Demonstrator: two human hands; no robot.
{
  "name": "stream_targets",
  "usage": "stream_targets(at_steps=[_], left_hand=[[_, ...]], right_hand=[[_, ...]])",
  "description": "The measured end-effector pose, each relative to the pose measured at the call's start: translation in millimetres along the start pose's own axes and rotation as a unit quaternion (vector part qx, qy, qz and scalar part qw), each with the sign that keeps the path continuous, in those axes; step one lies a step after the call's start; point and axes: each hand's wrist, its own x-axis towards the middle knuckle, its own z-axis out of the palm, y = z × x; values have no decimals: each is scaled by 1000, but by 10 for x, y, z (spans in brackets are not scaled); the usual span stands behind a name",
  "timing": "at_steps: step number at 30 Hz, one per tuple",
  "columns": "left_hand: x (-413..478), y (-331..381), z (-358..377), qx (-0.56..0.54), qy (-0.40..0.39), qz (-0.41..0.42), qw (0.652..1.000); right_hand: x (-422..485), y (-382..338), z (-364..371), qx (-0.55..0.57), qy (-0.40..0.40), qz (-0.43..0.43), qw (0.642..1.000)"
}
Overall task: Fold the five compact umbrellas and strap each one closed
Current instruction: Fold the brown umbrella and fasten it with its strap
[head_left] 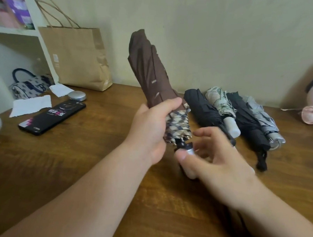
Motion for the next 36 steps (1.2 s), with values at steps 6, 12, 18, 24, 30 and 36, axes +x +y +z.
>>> stream_targets(at_steps=[6, 12, 18, 24, 30, 36], left_hand=[[-103, 23, 77, -26, -88, -30, 995], [-107, 77, -38, -124, -200, -67, 970], [-50, 180, -8, -50, -50, -59, 996], [-83, 102, 51, 26, -73, -26, 997], [-180, -81, 154, 95, -182, -122, 971], [56, -210, 23, 314, -26, -107, 943]], right_hand=[[29, 9, 17, -51, 4, -9, 999], [-15, -45, -75, 359, -312, 143, 868], [-48, -51, 4, 123, -174, 163, 963], [-38, -34, 51, -15, 41, -19, 999], [50, -192, 14, 294, -83, 110, 946], [88, -103, 15, 59, -68, 225, 970]])
